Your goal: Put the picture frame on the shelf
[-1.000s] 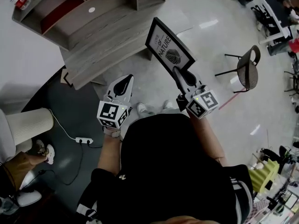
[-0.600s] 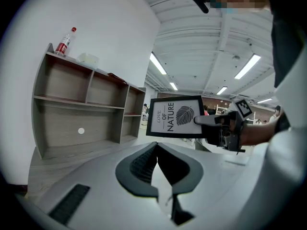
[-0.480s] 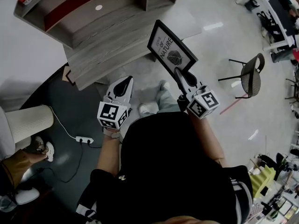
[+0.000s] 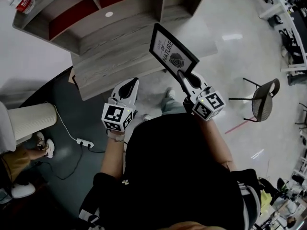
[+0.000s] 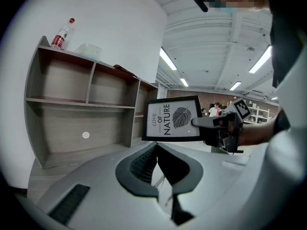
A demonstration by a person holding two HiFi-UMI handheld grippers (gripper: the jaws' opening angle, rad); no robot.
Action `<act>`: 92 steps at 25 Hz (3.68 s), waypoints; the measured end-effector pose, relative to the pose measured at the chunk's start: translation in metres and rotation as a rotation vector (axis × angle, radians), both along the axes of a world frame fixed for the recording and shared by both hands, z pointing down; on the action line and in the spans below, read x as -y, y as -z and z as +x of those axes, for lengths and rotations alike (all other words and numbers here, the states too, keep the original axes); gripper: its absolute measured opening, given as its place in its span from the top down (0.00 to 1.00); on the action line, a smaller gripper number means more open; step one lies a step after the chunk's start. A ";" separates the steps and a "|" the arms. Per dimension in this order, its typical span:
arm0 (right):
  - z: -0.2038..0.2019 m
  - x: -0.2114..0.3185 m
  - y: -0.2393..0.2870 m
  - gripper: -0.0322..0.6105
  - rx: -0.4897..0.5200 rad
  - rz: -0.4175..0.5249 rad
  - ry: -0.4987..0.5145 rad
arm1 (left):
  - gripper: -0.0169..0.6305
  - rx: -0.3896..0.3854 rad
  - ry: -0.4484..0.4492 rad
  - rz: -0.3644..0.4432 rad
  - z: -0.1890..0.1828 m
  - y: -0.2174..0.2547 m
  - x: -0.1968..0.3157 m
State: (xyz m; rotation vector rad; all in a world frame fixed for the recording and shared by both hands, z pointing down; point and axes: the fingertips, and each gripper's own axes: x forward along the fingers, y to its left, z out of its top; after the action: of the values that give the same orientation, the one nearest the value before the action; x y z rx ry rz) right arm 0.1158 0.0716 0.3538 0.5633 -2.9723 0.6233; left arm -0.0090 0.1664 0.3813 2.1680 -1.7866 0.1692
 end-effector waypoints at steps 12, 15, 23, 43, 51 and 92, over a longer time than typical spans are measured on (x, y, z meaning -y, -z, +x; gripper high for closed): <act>-0.039 0.105 -0.028 0.89 -0.015 -0.060 0.204 | 0.96 -0.028 0.163 -0.039 -0.019 -0.007 0.103; -0.046 0.120 -0.037 0.89 -0.019 -0.078 0.246 | 0.96 -0.031 0.183 -0.062 -0.020 -0.012 0.118; -0.063 0.145 -0.057 0.89 -0.037 -0.128 0.274 | 0.96 -0.026 0.184 -0.106 -0.039 -0.024 0.140; -0.205 0.129 -0.122 0.89 -0.116 -0.181 0.206 | 0.96 -0.034 -0.065 -0.268 -0.202 -0.118 0.181; -0.232 0.124 -0.146 0.89 -0.099 -0.186 0.213 | 0.96 -0.037 -0.116 -0.345 -0.240 -0.163 0.194; -0.295 0.223 -0.286 0.82 -0.361 -0.073 0.347 | 0.85 -0.107 0.122 -0.468 -0.294 -0.292 0.256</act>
State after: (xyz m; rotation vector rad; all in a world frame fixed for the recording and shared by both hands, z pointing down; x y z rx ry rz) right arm -0.1787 -0.1515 0.6393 0.1279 -2.6040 0.5279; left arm -0.3026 -0.0900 0.6735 1.7042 -1.6173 0.3916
